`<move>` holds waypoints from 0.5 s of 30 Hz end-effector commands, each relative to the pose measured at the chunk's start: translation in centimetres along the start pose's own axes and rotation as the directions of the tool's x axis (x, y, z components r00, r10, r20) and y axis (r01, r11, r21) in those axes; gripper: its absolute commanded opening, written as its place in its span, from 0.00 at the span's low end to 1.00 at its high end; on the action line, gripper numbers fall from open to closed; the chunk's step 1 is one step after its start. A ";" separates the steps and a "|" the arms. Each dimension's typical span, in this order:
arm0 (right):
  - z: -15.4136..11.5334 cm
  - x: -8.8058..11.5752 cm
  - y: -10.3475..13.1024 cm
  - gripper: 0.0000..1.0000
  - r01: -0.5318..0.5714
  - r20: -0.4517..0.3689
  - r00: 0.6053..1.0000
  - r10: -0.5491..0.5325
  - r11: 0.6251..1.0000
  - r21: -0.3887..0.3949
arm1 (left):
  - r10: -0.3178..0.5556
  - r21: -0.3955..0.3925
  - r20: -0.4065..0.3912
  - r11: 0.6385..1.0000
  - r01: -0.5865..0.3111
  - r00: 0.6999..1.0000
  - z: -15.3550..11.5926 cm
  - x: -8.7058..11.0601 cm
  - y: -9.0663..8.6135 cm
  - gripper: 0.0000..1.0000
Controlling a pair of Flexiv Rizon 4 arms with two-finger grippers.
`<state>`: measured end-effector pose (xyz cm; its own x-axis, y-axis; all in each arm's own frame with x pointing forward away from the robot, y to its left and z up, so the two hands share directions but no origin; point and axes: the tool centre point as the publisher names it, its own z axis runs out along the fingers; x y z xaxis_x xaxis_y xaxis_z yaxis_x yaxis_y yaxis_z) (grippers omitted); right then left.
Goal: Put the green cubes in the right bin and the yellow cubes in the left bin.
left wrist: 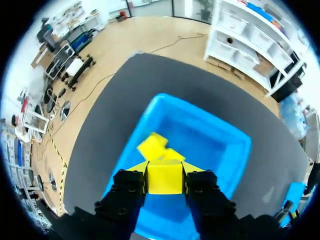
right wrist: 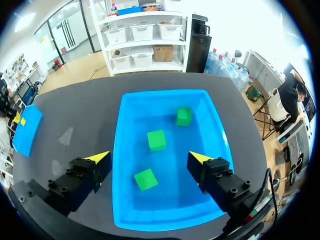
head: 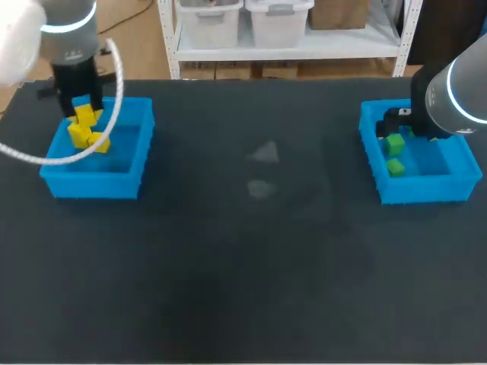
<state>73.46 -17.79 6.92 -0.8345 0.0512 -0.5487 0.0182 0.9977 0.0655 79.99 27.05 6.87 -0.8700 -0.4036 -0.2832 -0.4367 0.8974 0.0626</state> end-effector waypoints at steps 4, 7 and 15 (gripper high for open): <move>-0.1 0.2 -0.1 1.00 -0.002 0.010 1.000 0.002 1.000 0.001 | 0.009 0.032 0.192 0.999 -0.015 0.981 0.3 0.9 1.5 0.00; -0.1 0.2 -0.1 1.00 -0.002 0.010 1.000 0.002 1.000 0.001 | 0.027 0.048 0.195 0.998 -0.037 0.980 -0.2 0.8 0.6 0.00; -0.1 0.2 -0.1 1.00 -0.002 0.010 1.000 0.002 1.000 0.001 | 0.069 0.070 0.209 0.994 -0.086 0.976 -0.9 0.5 -2.0 0.00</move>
<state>73.46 -17.79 6.92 -0.8345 0.0513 -0.5487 0.0182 0.9977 0.0655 79.99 25.41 7.71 -0.8383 -0.2995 -0.4556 -0.3418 0.9397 0.0111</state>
